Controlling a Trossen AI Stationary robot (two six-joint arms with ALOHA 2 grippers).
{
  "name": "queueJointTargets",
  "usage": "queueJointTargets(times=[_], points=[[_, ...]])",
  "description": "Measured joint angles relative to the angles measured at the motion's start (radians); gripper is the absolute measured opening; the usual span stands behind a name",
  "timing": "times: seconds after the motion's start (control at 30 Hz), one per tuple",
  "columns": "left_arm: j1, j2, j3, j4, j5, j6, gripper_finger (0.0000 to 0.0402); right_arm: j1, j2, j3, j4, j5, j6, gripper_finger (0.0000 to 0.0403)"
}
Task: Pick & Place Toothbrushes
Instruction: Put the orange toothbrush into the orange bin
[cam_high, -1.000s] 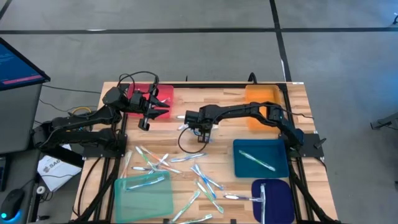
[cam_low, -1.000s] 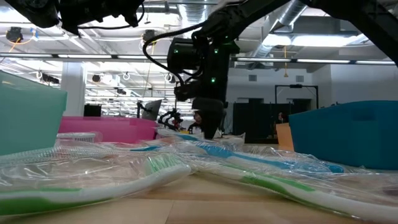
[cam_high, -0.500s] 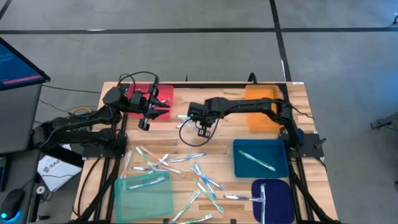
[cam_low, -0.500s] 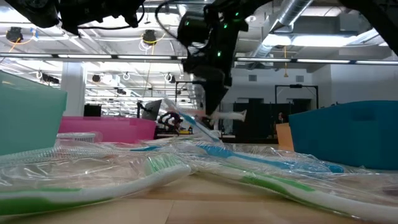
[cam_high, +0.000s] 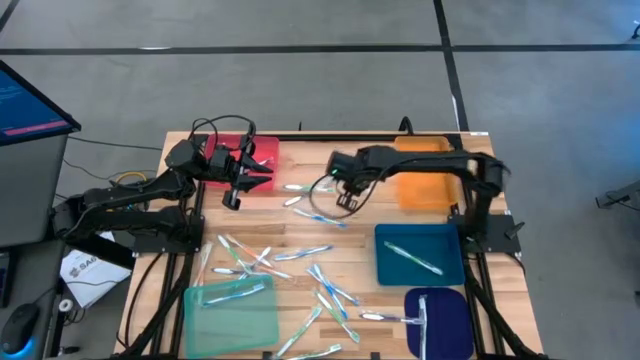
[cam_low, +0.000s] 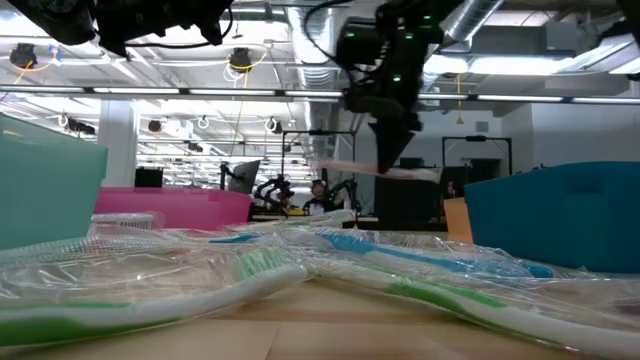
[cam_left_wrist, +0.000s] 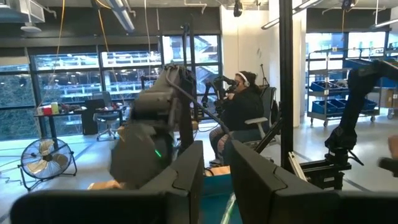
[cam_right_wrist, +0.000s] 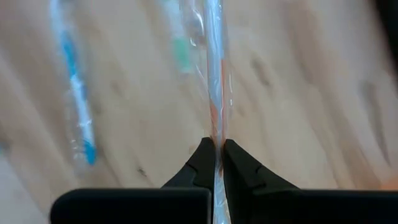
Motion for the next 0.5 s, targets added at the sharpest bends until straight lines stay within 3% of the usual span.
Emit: queueJointTargets(times=[0.17, 0.5], points=[[0.0, 0.0, 0.0, 0.0, 0.0, -0.003, 0.0072, -0.082, -0.192, -0.155, 0.024, 0.013, 0.142, 0.0004], [0.0, 0.0, 0.0, 0.001, 0.0, -0.003, 0.0072, -0.192, -0.619, -0.425, -0.046, 0.164, 0.465, 0.0004]])
